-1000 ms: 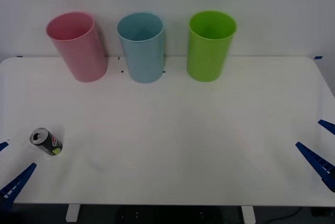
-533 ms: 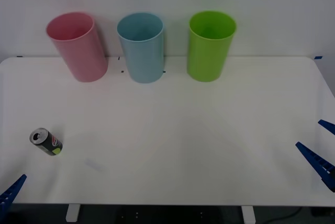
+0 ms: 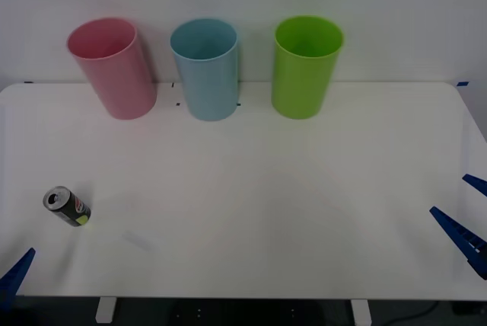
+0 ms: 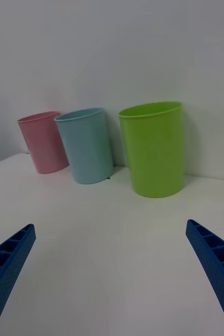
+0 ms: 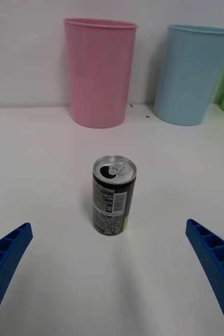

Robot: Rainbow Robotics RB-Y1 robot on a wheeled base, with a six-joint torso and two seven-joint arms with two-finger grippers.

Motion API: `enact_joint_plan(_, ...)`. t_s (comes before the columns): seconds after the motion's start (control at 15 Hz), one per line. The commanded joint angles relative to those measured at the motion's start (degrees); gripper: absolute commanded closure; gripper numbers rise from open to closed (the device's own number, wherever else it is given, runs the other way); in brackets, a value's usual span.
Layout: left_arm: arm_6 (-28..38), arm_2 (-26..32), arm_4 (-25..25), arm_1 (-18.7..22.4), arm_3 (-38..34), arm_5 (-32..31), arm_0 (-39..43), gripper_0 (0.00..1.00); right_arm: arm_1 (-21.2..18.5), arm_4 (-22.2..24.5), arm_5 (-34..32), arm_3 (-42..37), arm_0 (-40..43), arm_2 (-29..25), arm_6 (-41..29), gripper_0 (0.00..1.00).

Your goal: Grasp the object on the table and drop it into the matching bin: aluminum can to the light blue bin, PET bottle to the pink bin.

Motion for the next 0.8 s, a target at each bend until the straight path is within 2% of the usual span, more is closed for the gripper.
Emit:
enact_joint_plan(0.07,-0.2,-2.0,-0.7,0.0,0.1,3.8,-0.9,0.0,0.0,0.0,0.0,0.0,0.0,0.0,0.0,0.0)
enact_joint_plan(0.27,-0.5,-3.9,-0.8,-0.2,1.3,5.7,-2.7,0.0,0.0,0.0,0.0,0.0,0.0,0.0,0.0,0.0)
enact_joint_plan(0.47,-1.6,-4.7,-1.5,-0.3,6.4,5.6,-7.1,0.0,0.0,0.0,0.0,0.0,0.0,0.0,0.0,0.0)
enact_joint_plan(0.8,-3.6,-5.8,-2.8,-0.4,10.6,5.6,-11.8,0.0,0.0,0.0,0.0,0.0,0.0,0.0,0.0,0.0)
